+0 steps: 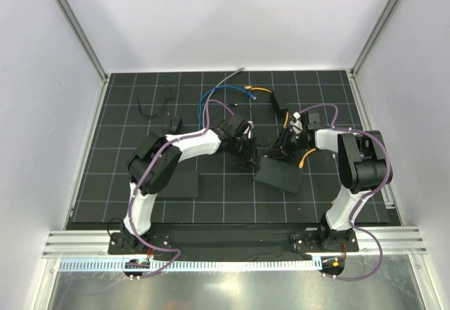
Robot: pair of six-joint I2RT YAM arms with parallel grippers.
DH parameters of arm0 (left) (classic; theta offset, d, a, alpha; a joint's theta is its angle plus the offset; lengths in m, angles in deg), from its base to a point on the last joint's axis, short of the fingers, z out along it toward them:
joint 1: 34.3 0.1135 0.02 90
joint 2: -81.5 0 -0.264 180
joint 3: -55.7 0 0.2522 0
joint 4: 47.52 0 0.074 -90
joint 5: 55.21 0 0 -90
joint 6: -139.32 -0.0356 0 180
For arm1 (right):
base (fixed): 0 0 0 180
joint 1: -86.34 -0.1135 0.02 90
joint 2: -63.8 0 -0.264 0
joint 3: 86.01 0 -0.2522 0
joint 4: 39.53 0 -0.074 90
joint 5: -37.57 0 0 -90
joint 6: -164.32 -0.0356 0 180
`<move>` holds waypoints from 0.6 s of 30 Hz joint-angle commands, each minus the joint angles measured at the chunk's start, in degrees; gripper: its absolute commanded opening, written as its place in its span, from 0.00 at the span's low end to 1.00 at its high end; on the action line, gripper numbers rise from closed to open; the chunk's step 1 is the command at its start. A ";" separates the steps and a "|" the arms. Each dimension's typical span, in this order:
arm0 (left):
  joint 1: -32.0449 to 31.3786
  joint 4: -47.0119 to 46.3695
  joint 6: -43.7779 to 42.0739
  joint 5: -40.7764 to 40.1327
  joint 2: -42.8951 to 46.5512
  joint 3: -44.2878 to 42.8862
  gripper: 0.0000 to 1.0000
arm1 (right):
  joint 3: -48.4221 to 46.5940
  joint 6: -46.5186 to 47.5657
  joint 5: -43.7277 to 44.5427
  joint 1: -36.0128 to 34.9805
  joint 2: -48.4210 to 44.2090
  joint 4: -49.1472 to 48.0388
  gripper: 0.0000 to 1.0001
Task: Pull the plug from the switch port
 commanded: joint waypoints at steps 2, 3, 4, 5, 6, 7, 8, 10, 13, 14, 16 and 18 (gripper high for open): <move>-0.32 -1.39 -0.83 1.37 0.18 -1.85 0.48 | 1.11 1.95 -1.77 0.05 0.88 -0.33 0.36; -0.23 -1.47 -0.74 1.37 0.01 -1.94 0.48 | 1.02 2.04 -1.86 -0.04 1.32 -0.42 0.36; -0.32 -1.38 -0.74 1.37 -0.08 -1.94 0.48 | 0.93 2.13 -1.86 0.05 1.84 -0.24 0.36; -0.32 -1.30 -0.74 1.55 -0.17 -2.03 0.48 | 0.76 2.13 -1.86 -0.04 2.72 -0.24 0.36; -0.32 -1.30 -0.74 1.63 -0.26 -2.21 0.48 | 0.50 2.04 -2.03 -0.04 2.90 -0.15 0.36; -0.32 -1.30 -0.74 1.64 -0.34 -2.29 0.48 | 0.49 2.04 -2.04 -0.04 3.17 -0.33 0.35; -0.32 -1.03 -0.83 1.98 -0.52 -2.38 0.48 | 0.49 1.87 -2.04 0.05 3.08 -0.50 0.34; -0.32 -0.94 -0.74 1.99 -0.52 -2.47 0.48 | 0.49 1.78 -1.95 -0.04 2.91 -0.86 0.27; -0.41 -0.68 -0.74 2.16 -0.96 -2.56 0.48 | 0.58 1.08 -2.04 -0.04 2.47 -1.64 0.23; -0.41 -0.59 -0.83 2.25 -1.31 -2.65 0.47 | 0.67 0.81 -2.04 -0.04 2.38 -1.82 0.22; -0.58 -0.51 -0.83 2.34 -1.58 -2.73 0.47 | 0.84 0.29 -2.12 0.05 2.38 -2.87 0.19; -0.75 -0.42 -0.83 2.69 -1.84 -2.82 0.47 | 1.28 -0.42 -2.30 0.05 2.46 -3.49 0.13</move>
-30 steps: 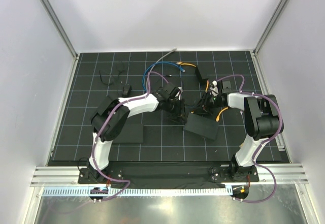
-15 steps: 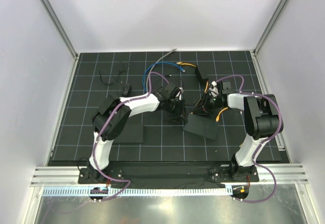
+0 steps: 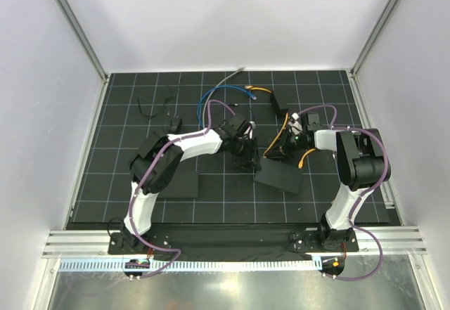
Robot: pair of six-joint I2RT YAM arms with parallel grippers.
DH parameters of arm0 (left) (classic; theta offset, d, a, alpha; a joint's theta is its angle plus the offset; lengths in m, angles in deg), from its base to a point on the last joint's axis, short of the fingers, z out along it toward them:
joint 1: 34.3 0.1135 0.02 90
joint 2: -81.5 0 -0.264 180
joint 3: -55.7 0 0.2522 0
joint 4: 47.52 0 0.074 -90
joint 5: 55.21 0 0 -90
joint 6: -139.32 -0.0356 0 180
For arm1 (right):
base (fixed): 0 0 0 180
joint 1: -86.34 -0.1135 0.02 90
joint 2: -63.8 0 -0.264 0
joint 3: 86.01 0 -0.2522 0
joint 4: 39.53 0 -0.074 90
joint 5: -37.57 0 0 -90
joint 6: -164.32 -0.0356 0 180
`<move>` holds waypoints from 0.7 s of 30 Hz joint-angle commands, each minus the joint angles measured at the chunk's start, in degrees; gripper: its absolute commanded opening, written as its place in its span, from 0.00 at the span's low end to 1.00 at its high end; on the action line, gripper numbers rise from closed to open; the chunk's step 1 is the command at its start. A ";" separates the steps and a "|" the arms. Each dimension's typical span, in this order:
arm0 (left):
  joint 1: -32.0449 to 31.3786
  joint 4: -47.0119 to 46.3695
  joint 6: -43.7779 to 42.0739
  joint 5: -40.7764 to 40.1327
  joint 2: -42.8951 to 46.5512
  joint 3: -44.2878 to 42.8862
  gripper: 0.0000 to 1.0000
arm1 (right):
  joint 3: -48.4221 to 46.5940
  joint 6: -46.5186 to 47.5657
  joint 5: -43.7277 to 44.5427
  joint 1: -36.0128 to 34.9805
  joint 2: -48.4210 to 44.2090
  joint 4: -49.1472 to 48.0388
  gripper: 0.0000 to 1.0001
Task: Pull the plug from the switch port
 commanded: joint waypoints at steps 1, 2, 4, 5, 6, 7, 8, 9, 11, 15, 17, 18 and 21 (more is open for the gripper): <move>-0.58 -0.46 -0.83 1.64 -0.94 -1.86 0.47 | 1.17 -0.53 1.68 -0.28 0.69 -2.11 0.11; -0.67 -0.46 -1.00 1.64 -1.21 -2.04 0.47 | 1.61 -1.05 1.77 -0.19 0.61 -2.56 0.07; -0.84 -0.11 -1.01 1.73 -1.65 -2.30 0.47 | 1.88 -1.50 1.85 -0.28 0.43 -4.05 0.04; -0.85 -0.02 -1.01 1.82 -1.65 -2.47 0.47 | 2.31 -1.85 1.77 -0.19 0.34 -4.66 0.01; -1.02 -0.02 -1.18 1.82 -2.00 -2.56 0.47 | 2.49 -2.72 1.77 -0.19 0.26 -6.15 0.01; -1.02 0.41 -1.27 1.64 -2.09 -2.56 0.47 | 2.84 -3.43 1.77 -0.19 -0.18 -7.03 0.01; -1.20 0.51 -1.27 1.55 -2.17 -2.65 0.47 | 3.54 -4.04 1.94 -0.28 -0.36 -7.65 0.01; -1.11 0.77 -1.36 1.38 -2.26 -2.65 0.47 | 3.81 -4.57 1.94 -0.28 -0.45 -9.66 0.01; -1.28 1.47 -1.62 0.85 -2.61 -2.56 0.47 | 4.60 -6.42 2.81 -0.19 -1.06 -12.57 0.01; -1.37 2.96 -2.24 -0.20 -3.23 -2.30 0.46 | 5.83 -8.44 6.33 -0.28 -2.29 -16.44 0.01; -1.55 3.84 -2.24 -1.60 -3.49 -1.95 0.46 | 6.36 -9.67 7.91 -0.28 -3.08 -17.24 0.01; -1.55 4.02 -2.24 -1.96 -3.67 -1.60 0.45 | 6.54 -10.11 8.96 -0.28 -3.35 -18.46 0.01; -1.64 4.72 -2.50 -2.67 -4.28 -1.25 0.44 | 7.24 -11.69 11.68 -0.19 -4.40 -20.05 0.01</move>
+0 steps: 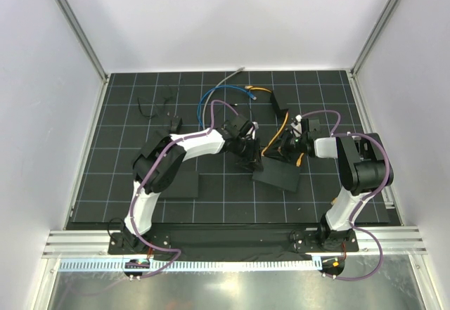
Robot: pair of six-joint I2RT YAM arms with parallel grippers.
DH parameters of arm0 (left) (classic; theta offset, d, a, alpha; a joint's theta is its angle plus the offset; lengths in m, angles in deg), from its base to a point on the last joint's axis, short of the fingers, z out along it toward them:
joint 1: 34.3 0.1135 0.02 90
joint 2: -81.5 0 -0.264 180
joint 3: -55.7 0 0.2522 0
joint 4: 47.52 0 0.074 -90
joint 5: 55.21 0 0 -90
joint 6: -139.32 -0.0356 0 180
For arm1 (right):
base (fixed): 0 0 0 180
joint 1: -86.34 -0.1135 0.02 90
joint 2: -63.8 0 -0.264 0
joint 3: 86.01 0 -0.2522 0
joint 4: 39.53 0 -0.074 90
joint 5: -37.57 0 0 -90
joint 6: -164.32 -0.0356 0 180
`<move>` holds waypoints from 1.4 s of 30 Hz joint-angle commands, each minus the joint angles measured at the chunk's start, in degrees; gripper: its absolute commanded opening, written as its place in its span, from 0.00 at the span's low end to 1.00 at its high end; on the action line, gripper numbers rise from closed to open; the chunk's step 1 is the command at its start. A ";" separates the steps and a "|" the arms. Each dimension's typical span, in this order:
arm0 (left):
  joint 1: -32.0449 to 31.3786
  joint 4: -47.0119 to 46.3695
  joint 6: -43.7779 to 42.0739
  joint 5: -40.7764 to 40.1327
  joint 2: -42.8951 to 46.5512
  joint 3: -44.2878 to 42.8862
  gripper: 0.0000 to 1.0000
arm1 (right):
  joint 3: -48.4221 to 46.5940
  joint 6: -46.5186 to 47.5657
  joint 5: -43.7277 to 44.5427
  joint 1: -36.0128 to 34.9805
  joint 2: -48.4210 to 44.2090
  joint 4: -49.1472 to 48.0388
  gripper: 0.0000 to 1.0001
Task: Pull the plug from the switch port
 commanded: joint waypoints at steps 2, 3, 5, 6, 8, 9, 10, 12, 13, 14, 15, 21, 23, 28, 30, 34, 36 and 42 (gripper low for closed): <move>-0.78 4.16 -2.24 -3.41 -3.15 1.09 0.44 | 0.42 -2.32 10.15 0.07 -2.11 -6.35 0.01; -0.96 4.24 -2.24 -3.58 -3.24 1.36 0.44 | 0.33 -2.50 10.76 -0.02 -2.02 -6.44 0.01; -1.05 4.16 -2.41 -3.67 -3.41 1.80 0.43 | 0.25 -2.76 11.03 -0.02 -1.93 -6.70 0.01; -1.22 4.24 -2.41 -3.67 -3.59 1.97 0.43 | 0.16 -2.76 11.38 0.07 -1.76 -6.79 0.01; -1.49 4.24 -2.50 -3.67 -3.68 2.50 0.43 | -0.11 -2.67 11.38 -0.02 -1.41 -6.96 0.01; -1.75 4.16 -2.50 -3.76 -3.59 2.68 0.43 | -0.19 -2.85 11.47 -0.02 -1.32 -7.14 0.01; -1.84 3.98 -2.42 -3.94 -3.59 3.11 0.43 | -0.37 -2.85 11.82 -0.02 -1.14 -7.40 0.01; -2.10 3.54 -2.41 -3.94 -3.50 3.55 0.43 | -0.81 -2.93 11.82 0.07 -0.88 -7.58 0.01; -2.19 3.45 -2.24 -4.02 -3.50 3.82 0.43 | -0.81 -3.02 12.17 0.07 -0.97 -7.58 0.01; -2.28 3.37 -2.15 -4.03 -3.33 4.34 0.43 | -0.81 -3.11 12.17 0.07 -0.97 -7.93 0.01; -2.28 3.19 -2.15 -4.03 -3.33 4.52 0.43 | -0.81 -3.20 12.17 0.07 -1.14 -8.19 0.01; -2.37 2.66 -2.15 -4.46 -2.36 6.28 0.42 | -2.48 -1.53 13.14 0.07 -2.28 -5.65 0.01; -2.45 2.58 -2.15 -4.81 -1.92 6.72 0.42 | -2.92 -0.40 13.66 0.07 -3.16 -4.86 0.01; -2.37 1.70 -2.41 -4.82 0.18 7.95 0.42 | -3.89 2.24 9.01 0.07 -3.95 -0.73 0.01; -2.45 1.61 -3.03 -5.17 1.50 7.86 0.43 | -3.27 4.09 7.70 0.07 -5.18 0.85 0.01; -2.45 1.52 -3.47 -5.17 2.65 7.25 0.45 | -4.67 7.96 6.02 0.07 -5.45 9.02 0.06; -2.37 1.43 -3.56 -5.26 2.82 6.90 0.46 | -4.33 8.75 5.76 -0.02 -5.71 10.96 0.07; -0.61 1.70 -3.29 -4.64 4.75 7.16 0.47 | -0.99 10.33 6.46 -0.02 -7.56 12.81 0.08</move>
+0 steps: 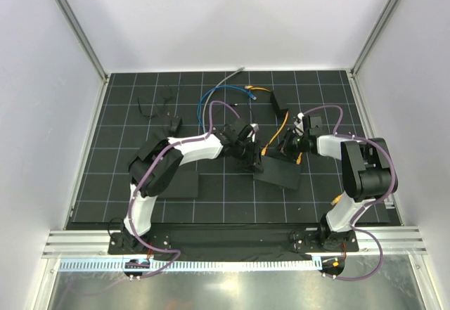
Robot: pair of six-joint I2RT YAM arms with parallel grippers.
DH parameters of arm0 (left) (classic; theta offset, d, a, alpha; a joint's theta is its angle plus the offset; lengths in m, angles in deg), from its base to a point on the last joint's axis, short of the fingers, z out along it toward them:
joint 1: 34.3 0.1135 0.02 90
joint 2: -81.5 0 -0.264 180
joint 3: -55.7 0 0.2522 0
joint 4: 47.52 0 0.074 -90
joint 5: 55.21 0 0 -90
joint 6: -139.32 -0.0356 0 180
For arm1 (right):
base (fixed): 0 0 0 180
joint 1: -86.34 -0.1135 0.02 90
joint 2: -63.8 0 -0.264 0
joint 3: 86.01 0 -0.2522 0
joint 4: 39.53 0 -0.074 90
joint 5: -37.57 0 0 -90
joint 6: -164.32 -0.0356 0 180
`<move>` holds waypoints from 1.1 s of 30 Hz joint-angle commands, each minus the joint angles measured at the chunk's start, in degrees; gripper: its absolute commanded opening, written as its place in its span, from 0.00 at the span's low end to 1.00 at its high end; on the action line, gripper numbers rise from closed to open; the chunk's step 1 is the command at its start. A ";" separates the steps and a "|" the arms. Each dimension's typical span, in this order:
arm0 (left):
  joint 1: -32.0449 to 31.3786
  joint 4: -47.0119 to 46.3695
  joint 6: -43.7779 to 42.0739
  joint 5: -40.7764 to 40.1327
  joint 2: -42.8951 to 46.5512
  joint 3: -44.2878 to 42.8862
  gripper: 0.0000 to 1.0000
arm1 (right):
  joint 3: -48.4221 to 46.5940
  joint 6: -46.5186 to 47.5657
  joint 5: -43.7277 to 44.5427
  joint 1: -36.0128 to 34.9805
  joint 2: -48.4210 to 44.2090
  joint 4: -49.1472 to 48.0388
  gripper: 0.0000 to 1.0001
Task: Pull the plug from the switch port
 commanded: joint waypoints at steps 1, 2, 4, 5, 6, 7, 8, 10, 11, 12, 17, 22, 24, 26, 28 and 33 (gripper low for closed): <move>1.49 6.85 -2.27 -1.82 2.27 2.48 0.47 | 1.35 2.60 -0.62 0.07 -3.71 2.71 0.08; 1.84 6.85 -2.27 -1.73 2.97 3.18 0.48 | 1.79 2.42 -0.80 0.16 -4.06 2.72 0.08; 3.15 6.85 -2.35 -1.30 4.73 3.89 0.48 | 3.81 0.93 -1.24 0.16 -5.81 2.02 0.08; 3.51 7.03 -2.44 -1.12 5.25 4.24 0.49 | 5.47 0.32 -1.24 0.07 -6.52 1.67 0.08; 3.78 7.12 -2.53 -1.12 5.69 4.42 0.49 | 6.44 -0.64 -1.32 0.07 -7.05 0.97 0.08; 4.30 7.20 -2.62 -1.03 6.31 4.68 0.49 | 7.41 -2.74 -1.67 0.07 -7.66 -0.87 0.08; 4.48 7.29 -2.70 -0.94 6.66 4.77 0.49 | 8.46 -3.81 -2.46 0.16 -8.80 -2.02 0.08; 4.66 7.47 -2.71 -0.59 6.93 4.86 0.49 | 11.02 -6.00 -2.56 0.07 -9.68 -4.13 0.08; 4.66 7.38 -2.71 -0.16 6.93 4.86 0.49 | 11.72 -6.54 -2.73 0.07 -10.13 -4.40 0.08; 4.66 7.29 -2.53 0.28 7.02 4.94 0.49 | 12.51 -6.98 -3.08 0.07 -10.83 -4.32 0.08; 4.66 6.59 -2.27 1.78 7.10 5.30 0.49 | 11.55 -5.49 -3.00 0.07 -11.27 -5.19 0.10; 4.57 4.31 -2.00 5.29 6.93 5.21 0.51 | 9.36 -7.07 -4.39 0.07 -7.77 -9.22 0.15; 4.57 3.61 -1.57 6.26 6.49 5.30 0.52 | 8.92 -8.21 -5.36 0.16 -6.44 -10.99 0.18; 4.31 2.81 -1.47 7.32 6.14 5.21 0.52 | 8.48 -8.65 -6.51 0.07 -4.77 -12.92 0.23; 3.87 1.76 -1.21 8.19 5.35 5.30 0.53 | 8.30 -8.74 -7.65 0.07 -3.28 -14.42 0.27; 3.34 -0.79 0.19 9.78 2.98 5.38 0.53 | 8.30 -8.91 -9.93 0.16 -0.47 -18.54 0.34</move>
